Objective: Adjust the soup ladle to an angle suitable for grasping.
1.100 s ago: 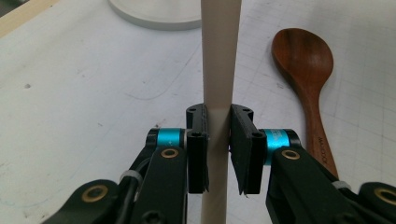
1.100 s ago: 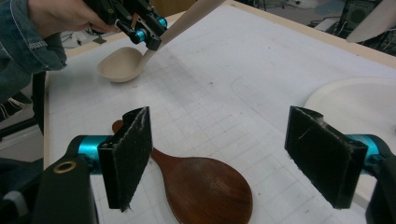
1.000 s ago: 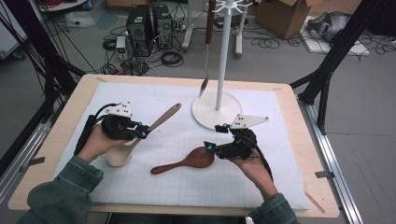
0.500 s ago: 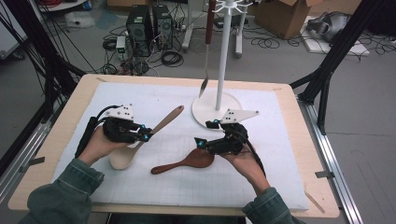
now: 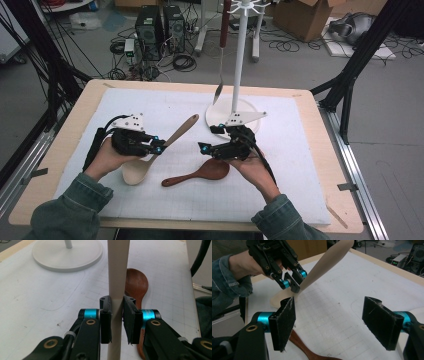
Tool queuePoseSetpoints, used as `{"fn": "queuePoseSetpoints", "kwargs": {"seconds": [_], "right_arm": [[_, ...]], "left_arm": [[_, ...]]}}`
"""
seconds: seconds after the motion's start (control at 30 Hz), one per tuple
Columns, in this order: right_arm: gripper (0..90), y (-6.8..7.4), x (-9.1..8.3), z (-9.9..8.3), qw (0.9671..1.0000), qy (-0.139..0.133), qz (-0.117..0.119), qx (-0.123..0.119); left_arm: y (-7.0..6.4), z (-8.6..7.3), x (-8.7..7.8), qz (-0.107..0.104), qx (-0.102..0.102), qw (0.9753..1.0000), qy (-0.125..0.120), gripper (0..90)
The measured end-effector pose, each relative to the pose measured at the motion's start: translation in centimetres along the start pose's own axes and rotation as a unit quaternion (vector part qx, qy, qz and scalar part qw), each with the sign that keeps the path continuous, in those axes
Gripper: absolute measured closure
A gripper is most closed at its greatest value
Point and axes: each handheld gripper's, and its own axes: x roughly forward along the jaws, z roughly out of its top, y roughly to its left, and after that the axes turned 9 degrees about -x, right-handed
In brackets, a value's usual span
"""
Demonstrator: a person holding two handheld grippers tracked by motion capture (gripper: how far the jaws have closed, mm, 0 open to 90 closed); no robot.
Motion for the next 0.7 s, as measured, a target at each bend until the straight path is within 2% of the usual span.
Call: {"fn": "queuePoseSetpoints", "kwargs": {"seconds": [0.1, 0.37, 0.53, 0.7], "right_arm": [[28.3, 0.2, 0.3, 0.3, 1.0000, 0.006, 0.001, 0.002], [34.3, 0.4, 0.9, 1.2, 0.9999, -0.007, 0.014, 0.007], [38.9, 0.6, 1.3, 1.8, 0.9998, -0.002, 0.018, 0.005], [44.0, 0.6, 1.5, 2.0, 0.9999, 0.000, 0.016, 0.006]], "left_arm": [[-0.2, 0.0, 0.1, -0.005, 0.000, 1.0000, -0.001, 76.8], [-0.8, 0.4, 0.6, -0.019, 0.007, 0.9998, -0.001, 76.8], [-1.3, 0.6, 1.1, -0.030, 0.008, 0.9995, -0.004, 76.8], [-1.5, 0.8, 1.4, -0.030, 0.013, 0.9995, -0.002, 76.8]]}}
